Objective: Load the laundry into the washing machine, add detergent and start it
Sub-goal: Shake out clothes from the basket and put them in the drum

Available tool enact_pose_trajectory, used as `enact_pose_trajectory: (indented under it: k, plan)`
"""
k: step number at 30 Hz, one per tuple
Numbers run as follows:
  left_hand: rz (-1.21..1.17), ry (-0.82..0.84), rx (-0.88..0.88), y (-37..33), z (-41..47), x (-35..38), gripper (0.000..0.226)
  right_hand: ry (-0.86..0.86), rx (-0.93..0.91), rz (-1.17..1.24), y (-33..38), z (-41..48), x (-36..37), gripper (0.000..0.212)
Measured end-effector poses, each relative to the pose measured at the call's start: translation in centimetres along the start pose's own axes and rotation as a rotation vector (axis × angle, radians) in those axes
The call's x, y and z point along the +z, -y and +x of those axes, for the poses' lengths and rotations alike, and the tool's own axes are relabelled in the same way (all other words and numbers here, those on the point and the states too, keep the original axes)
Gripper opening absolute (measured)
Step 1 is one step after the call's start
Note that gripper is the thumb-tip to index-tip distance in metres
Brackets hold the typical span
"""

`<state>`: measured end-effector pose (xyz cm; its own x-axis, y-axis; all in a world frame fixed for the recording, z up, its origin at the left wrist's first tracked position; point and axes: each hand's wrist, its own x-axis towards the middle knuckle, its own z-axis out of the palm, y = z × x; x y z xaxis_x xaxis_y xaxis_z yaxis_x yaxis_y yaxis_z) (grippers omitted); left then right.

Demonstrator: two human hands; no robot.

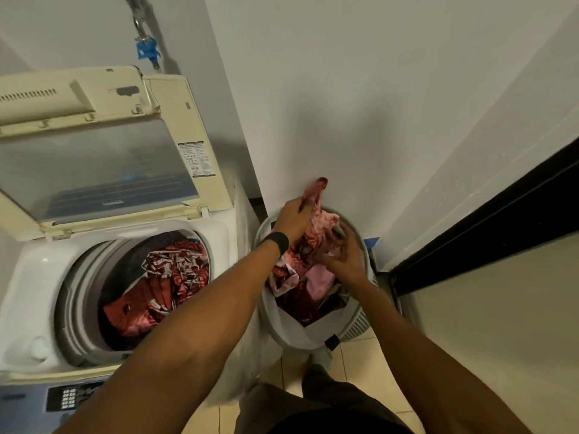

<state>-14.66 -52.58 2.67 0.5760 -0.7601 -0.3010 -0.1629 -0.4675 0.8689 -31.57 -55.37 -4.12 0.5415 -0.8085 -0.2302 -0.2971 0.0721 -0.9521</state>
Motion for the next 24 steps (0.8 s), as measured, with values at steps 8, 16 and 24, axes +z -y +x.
enact_pose_trajectory:
  k: [8, 16, 24]
  plan:
    - [-0.164, 0.012, 0.029, -1.4, -1.3, -2.7, 0.029, -0.091, 0.047, -0.178, 1.4, 1.3, 0.3, 0.024]
    - [0.074, 0.175, -0.075, 7.0, -1.6, -1.1, 0.106, 0.045, -0.021, -0.094, 4.1, 3.0, -0.7, 0.019]
    - [0.137, 0.042, -0.073, 6.7, -1.5, 1.7, 0.032, -0.067, 0.258, 0.076, -4.9, 1.0, 2.2, 0.063]
